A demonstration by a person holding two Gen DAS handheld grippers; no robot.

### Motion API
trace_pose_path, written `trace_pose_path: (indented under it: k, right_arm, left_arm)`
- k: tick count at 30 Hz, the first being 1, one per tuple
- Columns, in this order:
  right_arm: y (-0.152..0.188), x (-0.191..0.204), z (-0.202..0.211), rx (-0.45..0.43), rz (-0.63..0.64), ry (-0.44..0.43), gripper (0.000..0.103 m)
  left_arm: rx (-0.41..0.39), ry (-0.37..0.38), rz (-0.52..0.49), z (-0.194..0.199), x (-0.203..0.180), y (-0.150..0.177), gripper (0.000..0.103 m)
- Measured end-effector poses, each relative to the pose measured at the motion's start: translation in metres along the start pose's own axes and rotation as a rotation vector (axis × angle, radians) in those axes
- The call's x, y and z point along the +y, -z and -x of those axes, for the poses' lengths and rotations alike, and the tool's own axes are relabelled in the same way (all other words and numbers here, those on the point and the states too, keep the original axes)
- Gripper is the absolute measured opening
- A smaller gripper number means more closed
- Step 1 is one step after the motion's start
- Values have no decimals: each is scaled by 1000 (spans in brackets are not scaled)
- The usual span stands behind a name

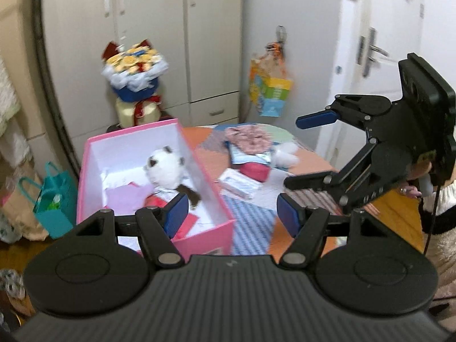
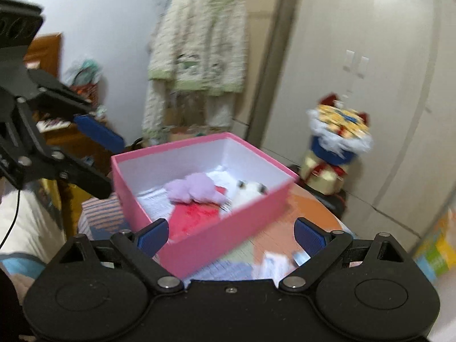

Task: Organize soft objects
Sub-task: 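Open the left gripper and move both tools back toward the table items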

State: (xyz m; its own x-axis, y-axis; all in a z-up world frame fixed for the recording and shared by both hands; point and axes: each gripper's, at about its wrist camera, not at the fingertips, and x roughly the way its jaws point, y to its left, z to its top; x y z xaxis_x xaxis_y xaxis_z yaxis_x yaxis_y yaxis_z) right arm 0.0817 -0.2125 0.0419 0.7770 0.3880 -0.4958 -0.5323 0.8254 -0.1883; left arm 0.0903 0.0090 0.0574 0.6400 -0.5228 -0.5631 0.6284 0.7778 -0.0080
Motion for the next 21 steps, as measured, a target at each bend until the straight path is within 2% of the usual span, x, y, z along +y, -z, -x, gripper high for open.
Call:
trace_pose_path:
  k: [5,9,12,17,21]
  right_arm:
    - [38,-31,35,-49,-139,62,97]
    - [62,-50,41,-53,-210,105,97]
    - [78,-61,43,-59,-253,116,97]
    - [92,-81,33,-74,-324,119,97]
    - [102,-101,24,-97,-413,100,97]
  left_arm:
    - [6,63,-45,-15,-32,2,68]
    - [7,102,-50,-36,-53,6,68]
    - [7,100,-58,-53,-69,7,68]
    - [-12,54,-74,-83,-89,6,68]
    - [-56,-59,-81,-111,-100,9,68]
